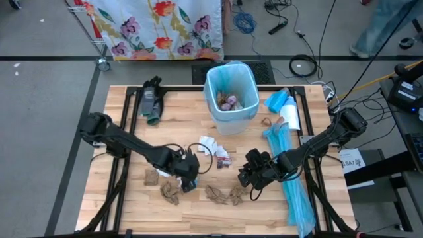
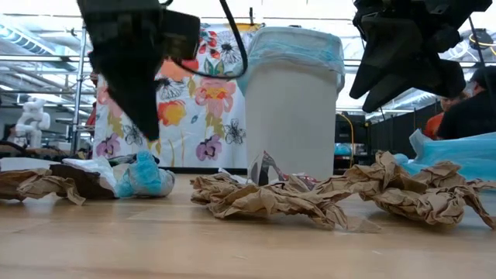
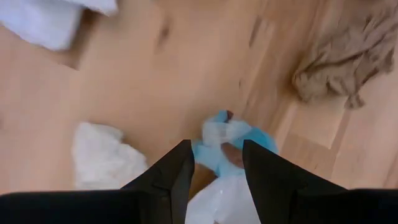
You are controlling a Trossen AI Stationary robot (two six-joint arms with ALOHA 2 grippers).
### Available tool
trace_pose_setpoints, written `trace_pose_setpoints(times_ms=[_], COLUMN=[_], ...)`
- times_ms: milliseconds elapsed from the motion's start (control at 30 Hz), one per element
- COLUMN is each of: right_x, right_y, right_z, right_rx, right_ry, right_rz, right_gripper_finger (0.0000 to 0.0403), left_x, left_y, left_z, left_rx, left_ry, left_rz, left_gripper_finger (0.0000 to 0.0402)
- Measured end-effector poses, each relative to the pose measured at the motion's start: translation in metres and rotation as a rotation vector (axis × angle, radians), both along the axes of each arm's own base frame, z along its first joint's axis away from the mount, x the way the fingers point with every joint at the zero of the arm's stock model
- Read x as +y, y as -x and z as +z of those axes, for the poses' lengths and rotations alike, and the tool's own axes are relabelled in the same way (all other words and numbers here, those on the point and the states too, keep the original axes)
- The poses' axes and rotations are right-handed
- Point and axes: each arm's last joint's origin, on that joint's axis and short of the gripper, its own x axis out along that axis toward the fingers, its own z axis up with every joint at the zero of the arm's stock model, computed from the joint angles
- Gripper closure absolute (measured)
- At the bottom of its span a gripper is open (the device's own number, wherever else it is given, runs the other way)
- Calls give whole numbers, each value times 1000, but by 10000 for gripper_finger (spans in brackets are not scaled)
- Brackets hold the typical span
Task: Place trash/remove bag and relplace
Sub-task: Put the crumpled blue trash bag into the trash bin
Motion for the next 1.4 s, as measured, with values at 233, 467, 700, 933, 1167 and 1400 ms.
trace_pose_setpoints(times_ms=[233, 467, 700, 933, 1167, 1400], right_x=[1, 1, 1, 1, 1, 1], right_y=[0, 0, 0, -1, -1, -2], right_z=[0, 0, 0, 0, 0, 1], right_rx=[10, 3, 3, 0, -3, -13], right_ry=[-17, -21, -21, -22, -23, -31], right_rz=[11, 11, 11, 11, 10, 6], right_gripper_finger=[266, 266, 266, 266, 266, 266], left_x=[-9, -9, 0, 25, 51, 89], left_y=[-15, -27, -26, -6, 19, 22], left_z=[-34, -56, -41, 32, 121, 194], left_rx=[69, 78, 58, -65, -353, -564], left_ry=[90, 116, 165, 87, -8, -146], left_rz=[-31, 13, 18, 71, 122, 106], left_gripper_finger=[258, 304, 394, 399, 400, 401])
